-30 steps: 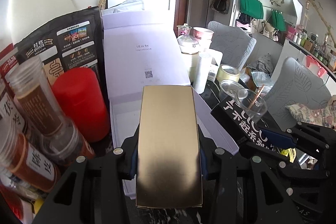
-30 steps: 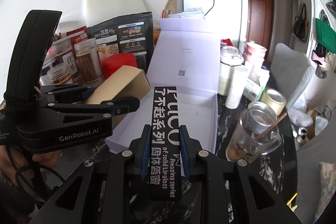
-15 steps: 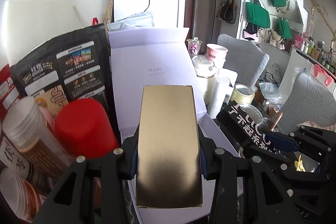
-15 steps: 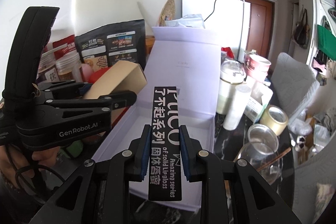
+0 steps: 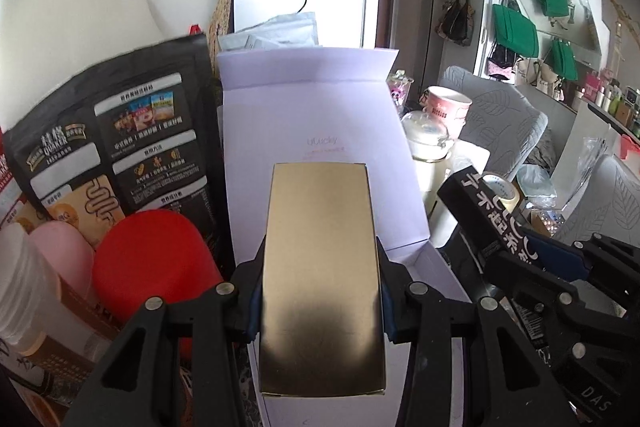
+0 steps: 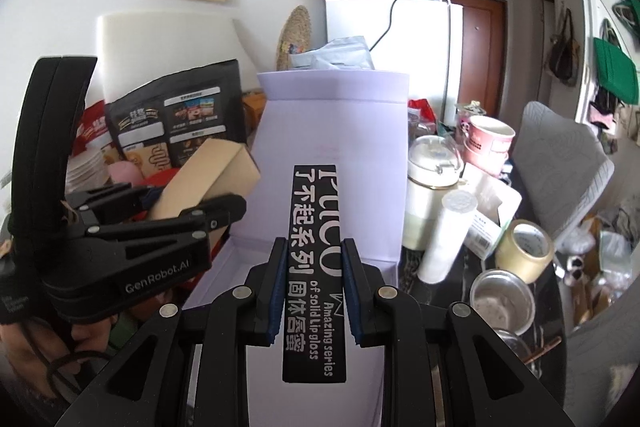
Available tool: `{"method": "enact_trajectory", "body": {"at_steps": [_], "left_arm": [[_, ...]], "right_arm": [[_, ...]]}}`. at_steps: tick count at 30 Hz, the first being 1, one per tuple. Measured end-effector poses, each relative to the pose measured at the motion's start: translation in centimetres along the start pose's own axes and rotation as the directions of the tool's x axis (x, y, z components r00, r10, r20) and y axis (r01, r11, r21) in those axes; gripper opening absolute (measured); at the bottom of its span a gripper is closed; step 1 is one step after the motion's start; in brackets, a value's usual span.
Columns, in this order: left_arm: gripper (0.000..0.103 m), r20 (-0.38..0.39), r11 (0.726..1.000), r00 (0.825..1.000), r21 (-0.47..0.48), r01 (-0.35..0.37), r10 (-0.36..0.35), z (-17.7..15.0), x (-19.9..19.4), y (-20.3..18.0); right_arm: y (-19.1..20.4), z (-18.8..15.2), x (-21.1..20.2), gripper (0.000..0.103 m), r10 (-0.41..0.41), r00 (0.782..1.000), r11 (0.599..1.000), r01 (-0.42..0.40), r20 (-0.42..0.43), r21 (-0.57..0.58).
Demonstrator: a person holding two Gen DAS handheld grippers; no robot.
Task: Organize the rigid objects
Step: 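Carry the gold box and black box with both tools over the open white box, then lower both boxes into the white box and open both tools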
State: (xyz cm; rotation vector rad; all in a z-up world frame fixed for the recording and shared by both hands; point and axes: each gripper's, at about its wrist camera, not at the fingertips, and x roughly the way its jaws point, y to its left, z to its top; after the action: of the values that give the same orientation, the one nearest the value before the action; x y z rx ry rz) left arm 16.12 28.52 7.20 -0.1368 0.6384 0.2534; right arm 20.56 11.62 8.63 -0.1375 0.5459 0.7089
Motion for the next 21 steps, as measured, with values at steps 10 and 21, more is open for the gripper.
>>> {"method": "enact_trajectory", "body": {"at_steps": [10, 21], "left_arm": [[0.043, -0.075, 1.0, 0.997, 0.006, 0.007, -0.007, -0.5, 3.3, 0.1], [0.043, -0.164, 0.999, 0.986, 0.039, -0.015, 0.021, -1.9, 5.7, -0.9]], "right_arm": [[-1.0, -0.3, 3.4, 0.026, -0.001, 0.999, 0.998, 0.004, -0.052, 0.063], [-2.2, -1.7, 6.0, 0.026, -0.027, 0.987, 0.995, 0.042, -0.155, 0.091]]}}
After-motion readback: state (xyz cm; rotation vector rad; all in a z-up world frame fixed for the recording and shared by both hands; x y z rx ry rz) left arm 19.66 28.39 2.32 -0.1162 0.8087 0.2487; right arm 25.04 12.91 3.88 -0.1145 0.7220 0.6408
